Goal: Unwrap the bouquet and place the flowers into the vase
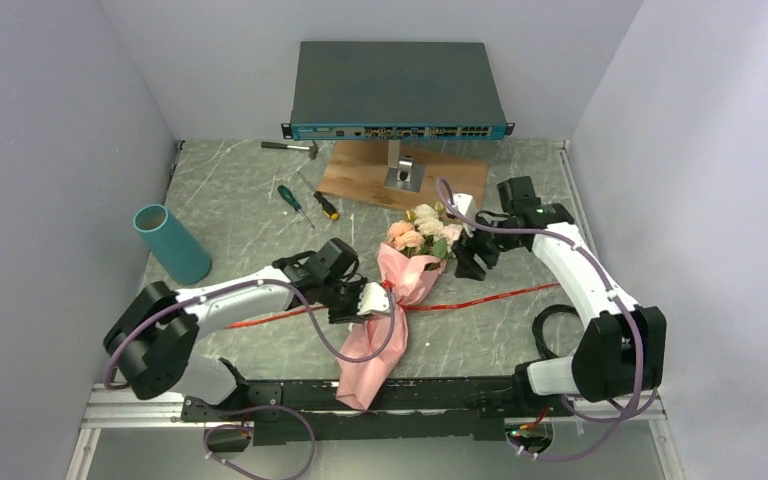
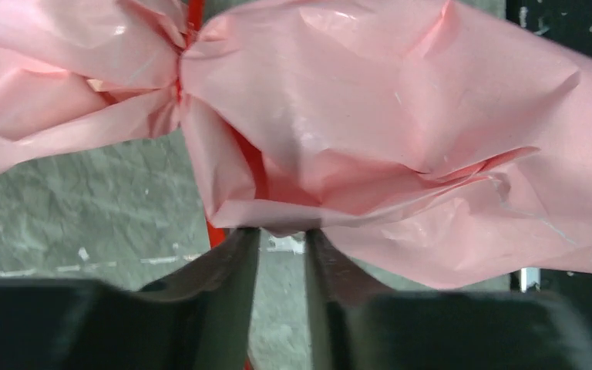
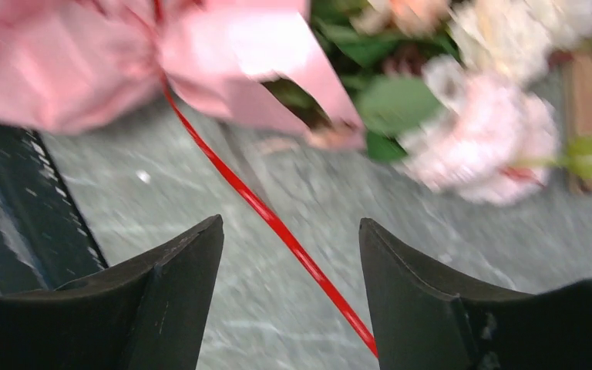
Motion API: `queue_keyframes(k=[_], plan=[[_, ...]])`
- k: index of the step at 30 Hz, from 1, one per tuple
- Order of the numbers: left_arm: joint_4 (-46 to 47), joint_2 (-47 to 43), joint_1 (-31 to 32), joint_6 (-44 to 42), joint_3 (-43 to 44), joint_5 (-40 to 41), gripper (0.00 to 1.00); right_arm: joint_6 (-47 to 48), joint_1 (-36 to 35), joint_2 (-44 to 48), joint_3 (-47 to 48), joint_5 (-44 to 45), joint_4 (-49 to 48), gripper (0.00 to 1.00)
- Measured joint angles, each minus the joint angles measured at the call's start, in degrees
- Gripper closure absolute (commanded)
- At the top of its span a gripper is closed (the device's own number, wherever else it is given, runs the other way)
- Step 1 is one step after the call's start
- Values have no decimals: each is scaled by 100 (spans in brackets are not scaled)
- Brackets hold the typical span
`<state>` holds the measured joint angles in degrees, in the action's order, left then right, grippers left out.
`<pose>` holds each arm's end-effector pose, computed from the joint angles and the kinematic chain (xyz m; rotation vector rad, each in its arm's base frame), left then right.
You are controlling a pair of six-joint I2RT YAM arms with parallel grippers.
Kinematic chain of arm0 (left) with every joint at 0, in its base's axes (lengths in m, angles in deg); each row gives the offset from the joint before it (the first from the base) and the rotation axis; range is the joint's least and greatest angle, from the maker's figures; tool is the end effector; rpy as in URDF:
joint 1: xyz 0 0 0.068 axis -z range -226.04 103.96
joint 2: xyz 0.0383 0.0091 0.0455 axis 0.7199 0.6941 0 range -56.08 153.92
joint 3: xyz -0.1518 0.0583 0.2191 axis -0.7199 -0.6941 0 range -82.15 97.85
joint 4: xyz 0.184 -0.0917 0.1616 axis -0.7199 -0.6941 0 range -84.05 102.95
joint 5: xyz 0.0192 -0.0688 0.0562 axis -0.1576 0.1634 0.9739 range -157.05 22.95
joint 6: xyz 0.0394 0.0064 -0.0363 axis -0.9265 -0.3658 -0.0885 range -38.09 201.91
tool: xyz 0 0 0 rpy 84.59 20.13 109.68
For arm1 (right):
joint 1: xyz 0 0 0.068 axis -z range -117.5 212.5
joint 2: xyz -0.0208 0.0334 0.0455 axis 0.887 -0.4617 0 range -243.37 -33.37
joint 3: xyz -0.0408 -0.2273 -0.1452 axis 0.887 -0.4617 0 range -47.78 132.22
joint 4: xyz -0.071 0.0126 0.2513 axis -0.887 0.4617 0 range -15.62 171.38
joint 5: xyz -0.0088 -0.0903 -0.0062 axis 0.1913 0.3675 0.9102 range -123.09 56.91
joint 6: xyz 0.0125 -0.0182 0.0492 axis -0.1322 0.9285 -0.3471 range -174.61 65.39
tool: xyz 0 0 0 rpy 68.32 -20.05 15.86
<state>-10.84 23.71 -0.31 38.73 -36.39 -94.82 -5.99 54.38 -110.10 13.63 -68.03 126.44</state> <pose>0.1738 -0.2021 0.1967 1.8944 1.6741 -0.6394 0.2459 0.0557 0.2683 -1.3322 2.1346 0.5678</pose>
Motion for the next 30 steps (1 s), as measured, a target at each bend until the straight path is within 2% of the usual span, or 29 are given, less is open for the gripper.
queue_keyframes(k=[2, 4, 10, 13, 18, 22, 27, 30], plan=[[199, 256, 162, 98, 50, 118, 83, -669, -356, -66, 39, -157, -251, 39], [400, 461, 295, 232, 52, 238, 81, -1237, -651, -188, 85, -251, -518, 41], [688, 616, 527, 389, 52, 369, 62, -2577, -1329, -688, 131, -396, -1290, 48], [702, 457, 479, 485, -35, 317, 55, -2968, -1637, -800, 107, -343, -1735, 55], [586, -264, -166, 573, -234, -46, 52, -3084, -2052, -1093, -63, -79, -2273, 68], [551, -640, -715, 361, -302, -168, 48, -2946, -2094, -1508, -262, 162, -2387, 75], [509, -363, -881, -44, -343, -227, 39, -2684, -2081, -1751, -483, 343, -2396, 82], [553, -103, -874, -188, -376, -240, 39, -2546, -2087, -1786, -490, 387, -2417, 84]])
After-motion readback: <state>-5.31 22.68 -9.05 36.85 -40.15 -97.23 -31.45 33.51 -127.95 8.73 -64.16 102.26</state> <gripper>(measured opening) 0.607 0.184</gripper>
